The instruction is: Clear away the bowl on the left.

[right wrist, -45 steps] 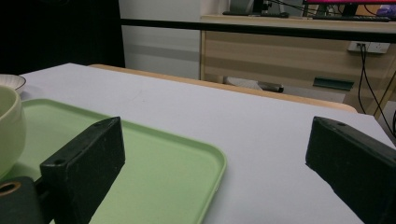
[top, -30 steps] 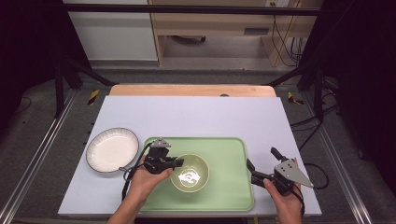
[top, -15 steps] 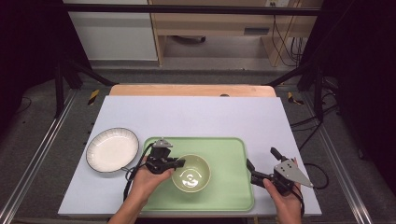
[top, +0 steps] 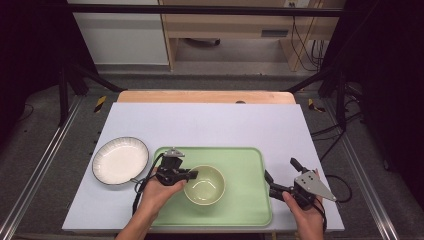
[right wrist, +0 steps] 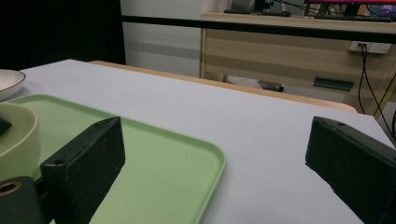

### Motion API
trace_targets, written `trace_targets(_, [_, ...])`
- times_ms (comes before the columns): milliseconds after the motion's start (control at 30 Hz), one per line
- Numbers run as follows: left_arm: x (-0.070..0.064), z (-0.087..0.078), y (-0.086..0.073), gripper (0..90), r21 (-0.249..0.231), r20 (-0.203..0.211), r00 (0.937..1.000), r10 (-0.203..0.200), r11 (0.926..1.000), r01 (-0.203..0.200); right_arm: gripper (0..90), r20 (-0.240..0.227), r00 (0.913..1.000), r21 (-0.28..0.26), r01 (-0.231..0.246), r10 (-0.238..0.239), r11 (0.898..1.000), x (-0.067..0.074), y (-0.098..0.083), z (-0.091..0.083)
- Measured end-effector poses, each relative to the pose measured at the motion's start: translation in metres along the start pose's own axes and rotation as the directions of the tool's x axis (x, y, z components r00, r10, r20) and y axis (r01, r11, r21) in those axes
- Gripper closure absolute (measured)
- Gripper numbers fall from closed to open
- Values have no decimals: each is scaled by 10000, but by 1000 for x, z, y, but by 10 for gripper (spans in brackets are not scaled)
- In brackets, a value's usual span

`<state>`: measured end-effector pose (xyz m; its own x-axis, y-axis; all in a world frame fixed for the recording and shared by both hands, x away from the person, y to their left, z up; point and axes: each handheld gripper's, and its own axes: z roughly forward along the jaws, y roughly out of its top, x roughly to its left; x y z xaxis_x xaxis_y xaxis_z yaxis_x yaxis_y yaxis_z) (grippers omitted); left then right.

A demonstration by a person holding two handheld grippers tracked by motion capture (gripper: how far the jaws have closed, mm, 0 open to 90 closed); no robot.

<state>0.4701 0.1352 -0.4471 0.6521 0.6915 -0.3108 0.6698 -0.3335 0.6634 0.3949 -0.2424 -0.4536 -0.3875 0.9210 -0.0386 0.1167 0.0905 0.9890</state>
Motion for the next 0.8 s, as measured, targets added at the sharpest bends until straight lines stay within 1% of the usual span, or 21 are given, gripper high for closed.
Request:
trace_targets(100, [1, 0, 0, 818, 63, -6, 10000, 32, 10000, -32, 48, -5, 10000, 35, -16, 16, 10000, 1, 0, 0])
trace_targets(267, [3, 1, -1, 818, 65, 36, 10000, -87, 9999, 87, 48, -35, 10000, 30, -3, 3, 10000, 1, 0, 1])
trace_targets(700, [3, 2, -1, 821, 72, -6, 10000, 80, 9999, -80, 47, -8, 10000, 16, 3, -3, 10000, 1, 0, 0])
trace_targets(800, [3, 2, -1, 822, 119, -12, 9998, 179, 9998, -179, 47, -22, 10000, 18, 24, -24, 10000, 1, 0, 0])
